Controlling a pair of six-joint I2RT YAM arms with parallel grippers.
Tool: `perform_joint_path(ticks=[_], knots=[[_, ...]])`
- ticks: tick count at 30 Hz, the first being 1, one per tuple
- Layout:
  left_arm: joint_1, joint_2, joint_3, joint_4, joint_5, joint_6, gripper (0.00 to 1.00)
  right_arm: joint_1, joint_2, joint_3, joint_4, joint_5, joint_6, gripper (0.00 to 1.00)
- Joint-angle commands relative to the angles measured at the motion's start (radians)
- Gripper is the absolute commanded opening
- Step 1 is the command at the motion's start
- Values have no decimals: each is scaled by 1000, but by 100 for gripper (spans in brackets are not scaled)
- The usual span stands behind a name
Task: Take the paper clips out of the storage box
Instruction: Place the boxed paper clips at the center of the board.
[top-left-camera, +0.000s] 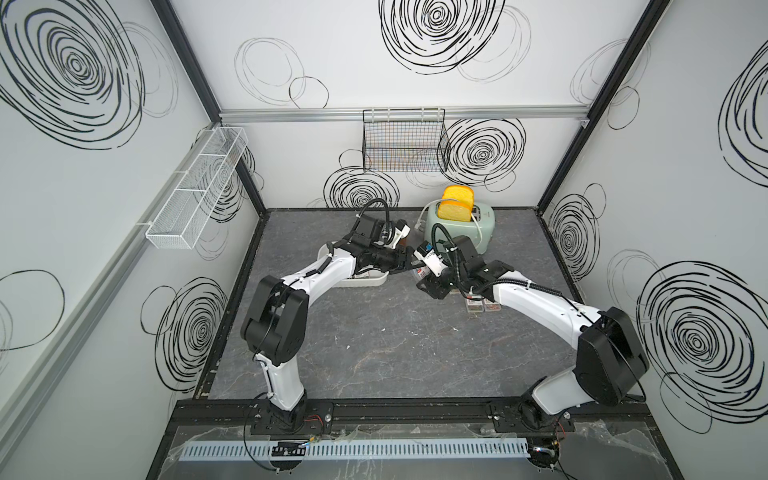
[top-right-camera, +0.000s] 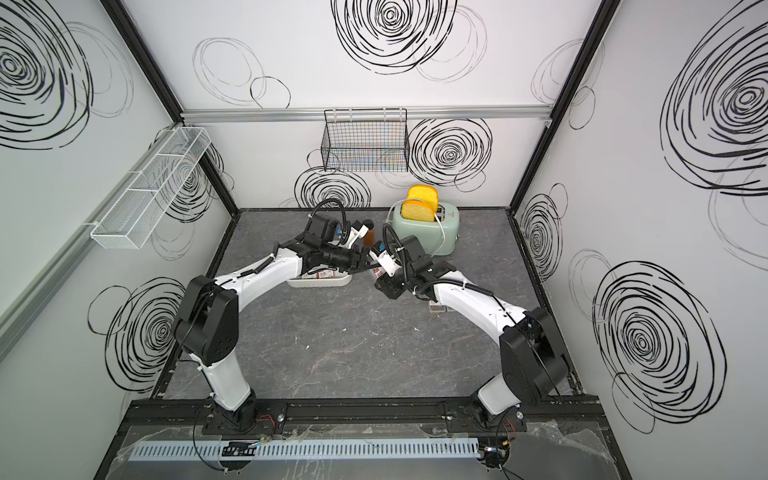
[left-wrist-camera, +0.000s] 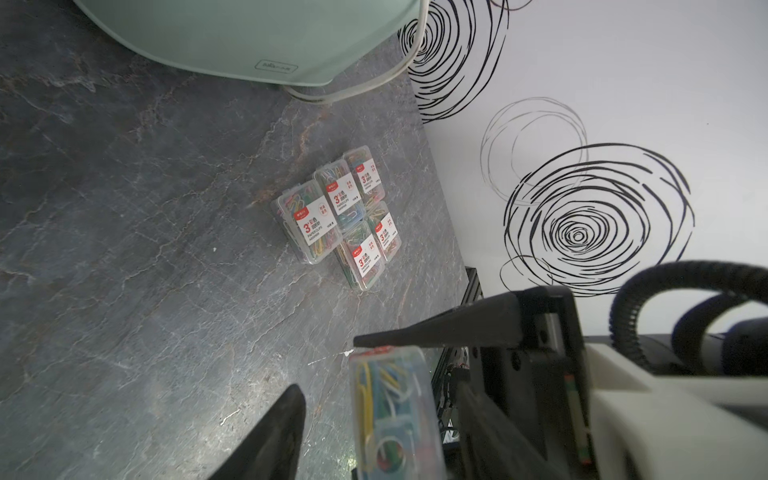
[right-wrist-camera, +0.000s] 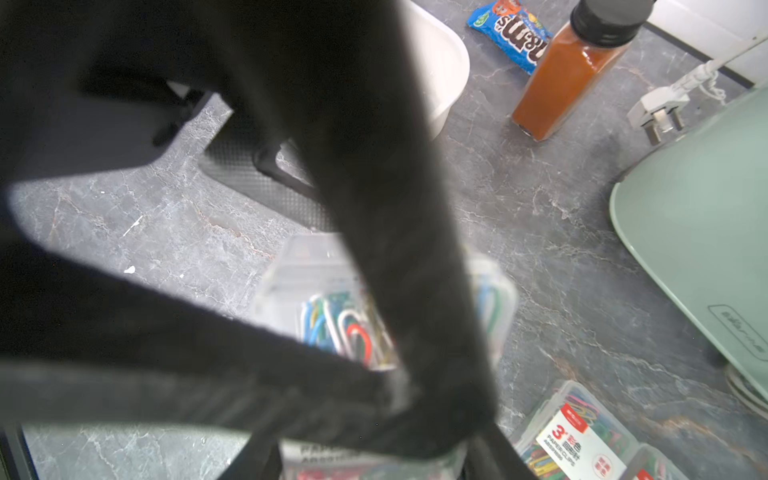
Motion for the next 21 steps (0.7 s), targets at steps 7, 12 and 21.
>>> perform_joint_path(ticks=[7,12,21], knots=[[-12,36,58,-66,14,83,47,6,12,24,-19,-12,-27,44],[-11,34,54,-64,11,104,28,1,8,26,-21,-9,-14,57],[27,-2,-25,121,32,-30,19,-134,-75,33,-61,-153,127,91]])
